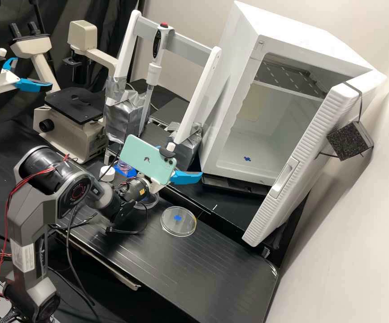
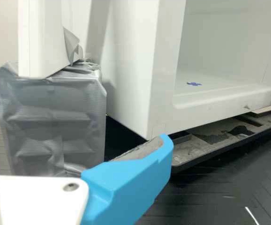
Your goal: Use the pipette
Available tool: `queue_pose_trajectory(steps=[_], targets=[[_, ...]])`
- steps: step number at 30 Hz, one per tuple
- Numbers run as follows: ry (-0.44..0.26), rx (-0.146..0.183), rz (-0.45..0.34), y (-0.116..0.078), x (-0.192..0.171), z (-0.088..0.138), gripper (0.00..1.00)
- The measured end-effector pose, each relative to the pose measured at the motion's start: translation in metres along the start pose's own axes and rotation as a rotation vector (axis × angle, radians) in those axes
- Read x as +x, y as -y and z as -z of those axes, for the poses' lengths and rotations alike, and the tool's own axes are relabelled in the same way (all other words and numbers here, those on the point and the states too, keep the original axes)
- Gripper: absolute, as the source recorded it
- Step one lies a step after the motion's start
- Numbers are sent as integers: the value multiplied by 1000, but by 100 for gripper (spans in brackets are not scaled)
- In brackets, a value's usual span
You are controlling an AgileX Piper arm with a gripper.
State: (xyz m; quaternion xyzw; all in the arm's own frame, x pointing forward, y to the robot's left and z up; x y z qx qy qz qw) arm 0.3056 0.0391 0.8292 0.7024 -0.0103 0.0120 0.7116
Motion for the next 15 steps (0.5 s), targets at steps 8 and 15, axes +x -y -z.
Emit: queue_pose_trajectory(steps=[8,15], targets=[[-1,0,-1,0,0,0,100],[-4,19,2,-4,-19,-2,100]])
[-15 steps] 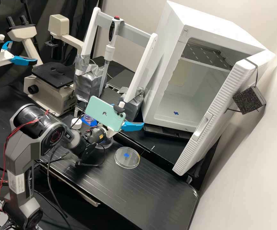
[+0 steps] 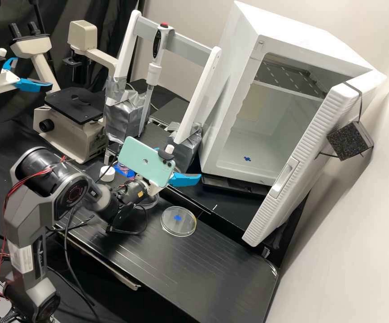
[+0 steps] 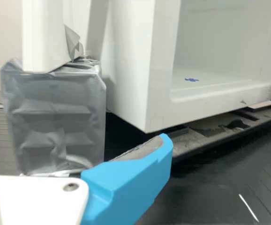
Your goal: Use the pipette
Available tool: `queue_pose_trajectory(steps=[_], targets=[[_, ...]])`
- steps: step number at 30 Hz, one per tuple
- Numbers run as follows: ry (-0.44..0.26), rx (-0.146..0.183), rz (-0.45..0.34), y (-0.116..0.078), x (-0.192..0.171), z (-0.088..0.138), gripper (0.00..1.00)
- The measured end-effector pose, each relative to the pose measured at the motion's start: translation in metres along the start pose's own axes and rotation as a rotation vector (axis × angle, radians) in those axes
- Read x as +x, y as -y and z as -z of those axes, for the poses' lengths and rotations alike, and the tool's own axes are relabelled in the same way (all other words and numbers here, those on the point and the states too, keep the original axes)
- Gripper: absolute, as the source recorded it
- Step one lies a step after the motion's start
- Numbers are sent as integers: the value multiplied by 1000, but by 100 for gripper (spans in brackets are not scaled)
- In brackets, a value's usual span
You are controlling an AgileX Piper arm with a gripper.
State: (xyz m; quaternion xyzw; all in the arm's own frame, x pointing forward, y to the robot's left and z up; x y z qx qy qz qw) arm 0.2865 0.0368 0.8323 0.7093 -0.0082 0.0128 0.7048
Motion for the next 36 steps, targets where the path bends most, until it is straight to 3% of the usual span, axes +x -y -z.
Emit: queue_pose_trajectory(steps=[5,9,13,18,28,35,36], targets=[[-73,27,-47,-13,-26,15,100],[-198,33,-87,-23,-46,45,100],[-331,6,-111,-29,-61,83,100],[-402,-32,-115,-38,-65,126,100],[-383,-92,-93,-51,-38,197,100],[-326,-202,-7,-41,-2,225,100],[-315,-206,5,-39,2,226,100]])
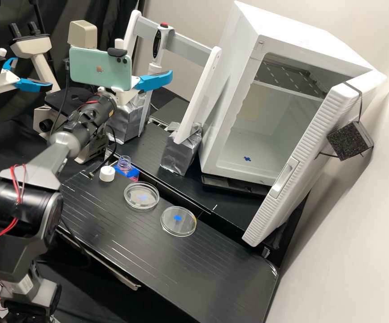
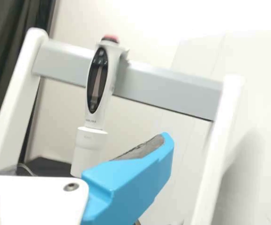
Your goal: Use the pipette
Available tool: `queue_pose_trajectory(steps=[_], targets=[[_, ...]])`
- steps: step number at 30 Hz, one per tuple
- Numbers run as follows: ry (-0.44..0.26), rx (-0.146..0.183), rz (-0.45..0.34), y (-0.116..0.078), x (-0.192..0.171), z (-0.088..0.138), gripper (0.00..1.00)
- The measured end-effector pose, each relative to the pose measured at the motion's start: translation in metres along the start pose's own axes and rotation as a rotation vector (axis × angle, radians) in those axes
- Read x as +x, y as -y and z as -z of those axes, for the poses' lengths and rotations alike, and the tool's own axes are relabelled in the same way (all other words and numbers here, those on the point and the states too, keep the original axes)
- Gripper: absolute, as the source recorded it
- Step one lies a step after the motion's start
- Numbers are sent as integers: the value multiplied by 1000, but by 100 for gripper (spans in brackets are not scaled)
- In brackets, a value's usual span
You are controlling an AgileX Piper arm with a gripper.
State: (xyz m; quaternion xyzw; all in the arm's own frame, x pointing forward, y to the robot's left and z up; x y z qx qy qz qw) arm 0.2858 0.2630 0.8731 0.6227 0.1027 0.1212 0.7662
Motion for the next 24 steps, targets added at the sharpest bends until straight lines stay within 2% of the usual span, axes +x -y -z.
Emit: queue_pose_trajectory(steps=[5,9,16,17,24], targets=[[49,-23,24,2,24,2,100],[88,-25,38,2,39,-2,100],[117,-40,43,2,53,0,100],[118,-39,45,3,55,0,0],[129,-33,60,6,63,0,0]])
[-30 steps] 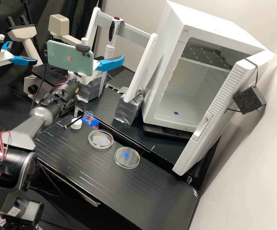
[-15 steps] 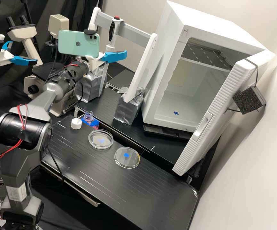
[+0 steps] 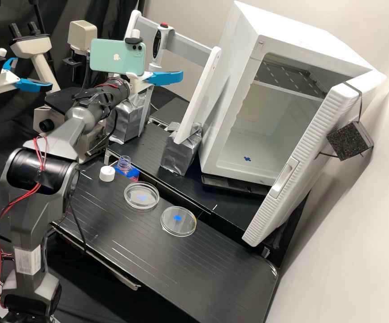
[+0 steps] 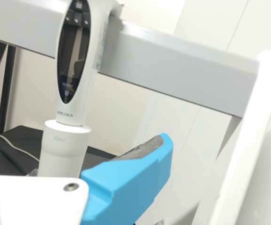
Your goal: Use the pipette
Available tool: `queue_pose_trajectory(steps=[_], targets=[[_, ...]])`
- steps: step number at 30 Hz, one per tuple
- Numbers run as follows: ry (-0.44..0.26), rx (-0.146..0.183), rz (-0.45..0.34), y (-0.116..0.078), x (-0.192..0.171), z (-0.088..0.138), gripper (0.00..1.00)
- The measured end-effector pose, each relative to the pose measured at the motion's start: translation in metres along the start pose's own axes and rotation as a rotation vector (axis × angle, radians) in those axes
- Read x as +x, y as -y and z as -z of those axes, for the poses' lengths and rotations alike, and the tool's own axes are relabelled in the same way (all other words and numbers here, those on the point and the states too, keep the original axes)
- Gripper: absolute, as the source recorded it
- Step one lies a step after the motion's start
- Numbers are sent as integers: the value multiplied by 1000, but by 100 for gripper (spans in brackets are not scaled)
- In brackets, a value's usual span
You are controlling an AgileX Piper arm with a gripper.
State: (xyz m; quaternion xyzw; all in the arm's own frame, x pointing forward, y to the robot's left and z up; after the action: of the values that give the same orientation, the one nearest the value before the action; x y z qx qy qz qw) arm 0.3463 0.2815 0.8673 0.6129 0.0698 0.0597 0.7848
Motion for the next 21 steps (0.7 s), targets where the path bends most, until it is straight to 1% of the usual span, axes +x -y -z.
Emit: queue_pose_trajectory(steps=[21], targets=[[4,-2,12,-2,3,-5,0]])
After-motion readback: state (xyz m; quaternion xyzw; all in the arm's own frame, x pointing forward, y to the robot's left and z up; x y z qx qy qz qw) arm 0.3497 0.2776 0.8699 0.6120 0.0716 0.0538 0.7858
